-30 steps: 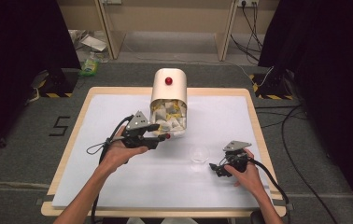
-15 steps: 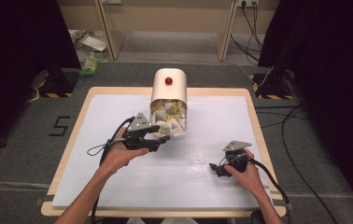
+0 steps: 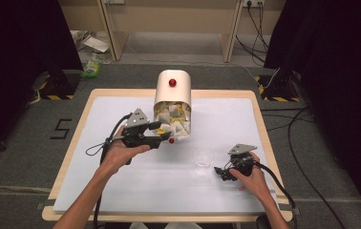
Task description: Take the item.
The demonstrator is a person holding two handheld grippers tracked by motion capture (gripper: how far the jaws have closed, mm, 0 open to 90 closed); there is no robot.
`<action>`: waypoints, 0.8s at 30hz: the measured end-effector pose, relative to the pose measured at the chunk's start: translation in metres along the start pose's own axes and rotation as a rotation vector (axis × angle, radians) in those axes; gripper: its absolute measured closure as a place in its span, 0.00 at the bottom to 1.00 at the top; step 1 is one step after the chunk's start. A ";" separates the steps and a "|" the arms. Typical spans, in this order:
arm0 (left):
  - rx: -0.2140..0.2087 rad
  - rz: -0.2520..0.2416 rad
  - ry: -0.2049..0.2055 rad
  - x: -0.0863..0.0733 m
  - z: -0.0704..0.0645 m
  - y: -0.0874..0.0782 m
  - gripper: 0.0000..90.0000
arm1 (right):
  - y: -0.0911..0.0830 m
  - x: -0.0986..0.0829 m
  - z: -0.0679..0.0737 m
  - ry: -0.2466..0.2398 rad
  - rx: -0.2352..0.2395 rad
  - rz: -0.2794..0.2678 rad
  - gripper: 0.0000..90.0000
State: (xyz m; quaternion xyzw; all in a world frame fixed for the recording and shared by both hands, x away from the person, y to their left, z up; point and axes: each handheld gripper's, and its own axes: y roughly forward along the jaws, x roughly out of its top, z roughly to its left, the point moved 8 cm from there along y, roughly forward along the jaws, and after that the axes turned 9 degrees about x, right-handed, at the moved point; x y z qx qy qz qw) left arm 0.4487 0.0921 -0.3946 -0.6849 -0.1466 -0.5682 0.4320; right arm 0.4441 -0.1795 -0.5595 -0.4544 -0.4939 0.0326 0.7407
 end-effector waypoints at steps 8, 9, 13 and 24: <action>0.046 0.024 -0.022 0.003 0.020 0.016 0.53 | 0.000 0.000 0.000 0.001 0.001 0.000 0.02; 0.048 0.027 -0.022 0.002 0.021 0.018 0.53 | 0.000 0.000 0.000 -0.001 0.001 0.000 0.02; 0.045 0.047 -0.003 0.000 0.019 0.026 0.55 | 0.000 0.000 0.000 0.001 0.001 0.000 0.02; 0.012 0.115 0.045 -0.006 0.013 0.044 0.63 | 0.000 0.000 0.000 0.000 0.001 0.000 0.02</action>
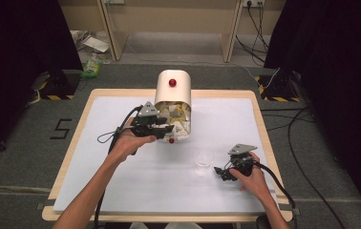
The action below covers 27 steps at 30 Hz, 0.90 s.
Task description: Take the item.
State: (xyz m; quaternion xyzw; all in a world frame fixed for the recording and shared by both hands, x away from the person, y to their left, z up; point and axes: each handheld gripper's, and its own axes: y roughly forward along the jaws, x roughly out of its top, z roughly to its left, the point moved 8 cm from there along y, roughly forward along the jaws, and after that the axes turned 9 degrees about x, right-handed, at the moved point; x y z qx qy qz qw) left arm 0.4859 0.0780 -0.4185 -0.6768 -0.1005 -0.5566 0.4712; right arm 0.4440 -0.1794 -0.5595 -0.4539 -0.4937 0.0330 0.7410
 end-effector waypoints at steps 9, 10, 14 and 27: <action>-0.022 0.054 0.011 -0.007 0.000 0.011 0.67 | 0.000 0.000 0.000 0.001 -0.001 0.000 0.02; -0.023 0.058 0.013 -0.007 0.000 0.011 0.67 | 0.000 0.000 0.000 0.001 -0.001 0.000 0.02; -0.030 0.068 0.019 -0.009 0.000 0.015 0.76 | 0.000 0.000 0.000 0.000 -0.001 0.000 0.02; -0.038 0.015 0.030 0.001 -0.006 0.007 0.99 | 0.000 0.000 0.000 -0.003 -0.002 -0.001 0.02</action>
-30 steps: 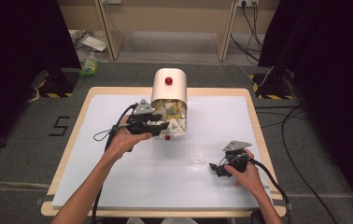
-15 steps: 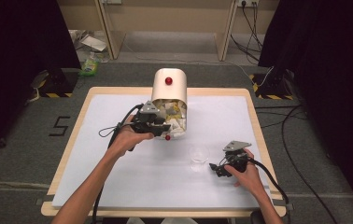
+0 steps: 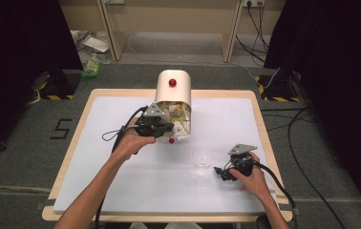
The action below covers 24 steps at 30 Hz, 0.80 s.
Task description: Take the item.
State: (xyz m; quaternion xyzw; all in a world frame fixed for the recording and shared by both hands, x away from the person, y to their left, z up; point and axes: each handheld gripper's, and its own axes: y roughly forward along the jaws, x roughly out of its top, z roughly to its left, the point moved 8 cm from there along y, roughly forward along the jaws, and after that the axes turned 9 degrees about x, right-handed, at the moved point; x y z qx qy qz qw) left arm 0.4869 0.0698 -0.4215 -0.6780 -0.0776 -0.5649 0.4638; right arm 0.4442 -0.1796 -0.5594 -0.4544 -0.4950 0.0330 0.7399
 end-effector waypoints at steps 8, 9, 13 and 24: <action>0.000 -0.071 -0.018 0.020 0.002 -0.018 0.99 | 0.000 0.000 0.000 0.003 0.001 0.000 0.02; 0.003 -0.074 -0.016 0.021 0.003 -0.020 0.99 | 0.000 0.000 0.000 0.003 0.000 0.000 0.02; 0.005 -0.103 -0.028 0.029 0.004 -0.026 0.99 | 0.000 0.000 0.000 0.004 0.001 0.001 0.02; -0.018 -0.165 -0.028 0.052 -0.003 -0.045 0.99 | 0.000 0.000 0.000 0.003 0.002 0.001 0.02</action>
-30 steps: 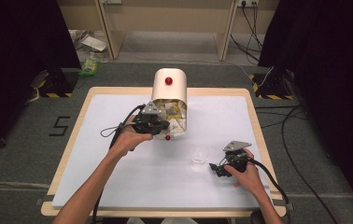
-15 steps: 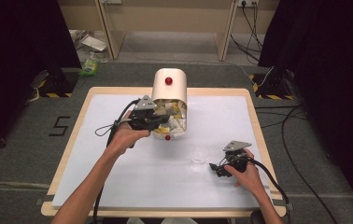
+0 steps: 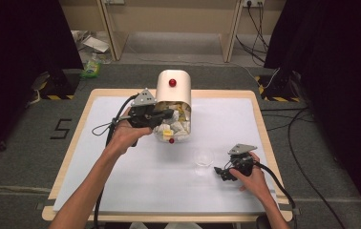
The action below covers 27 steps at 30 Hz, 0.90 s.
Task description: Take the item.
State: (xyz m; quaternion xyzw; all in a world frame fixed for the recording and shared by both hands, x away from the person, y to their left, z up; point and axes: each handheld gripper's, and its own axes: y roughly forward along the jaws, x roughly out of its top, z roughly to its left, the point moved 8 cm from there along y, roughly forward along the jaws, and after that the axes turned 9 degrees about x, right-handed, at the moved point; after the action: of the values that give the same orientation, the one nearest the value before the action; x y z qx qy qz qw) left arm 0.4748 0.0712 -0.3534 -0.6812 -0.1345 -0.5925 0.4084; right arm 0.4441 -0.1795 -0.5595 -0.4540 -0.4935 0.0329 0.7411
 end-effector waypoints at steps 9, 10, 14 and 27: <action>-0.059 -0.034 0.022 0.016 -0.024 -0.008 0.99 | 0.000 0.000 0.000 0.000 -0.001 0.000 0.02; -0.069 -0.037 0.024 0.017 -0.028 -0.008 0.99 | 0.000 0.000 0.000 0.001 0.000 0.000 0.02; -0.110 -0.036 0.033 0.018 -0.044 -0.006 0.99 | 0.000 0.000 0.000 0.000 -0.001 0.000 0.02; -0.223 -0.019 0.036 0.011 -0.087 0.013 0.99 | 0.000 0.000 0.000 0.001 0.000 0.000 0.02</action>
State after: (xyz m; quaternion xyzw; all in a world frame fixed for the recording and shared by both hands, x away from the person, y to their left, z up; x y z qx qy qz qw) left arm 0.4257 -0.0032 -0.3515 -0.7105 -0.0666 -0.6197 0.3267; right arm 0.4441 -0.1796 -0.5594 -0.4539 -0.4933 0.0326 0.7413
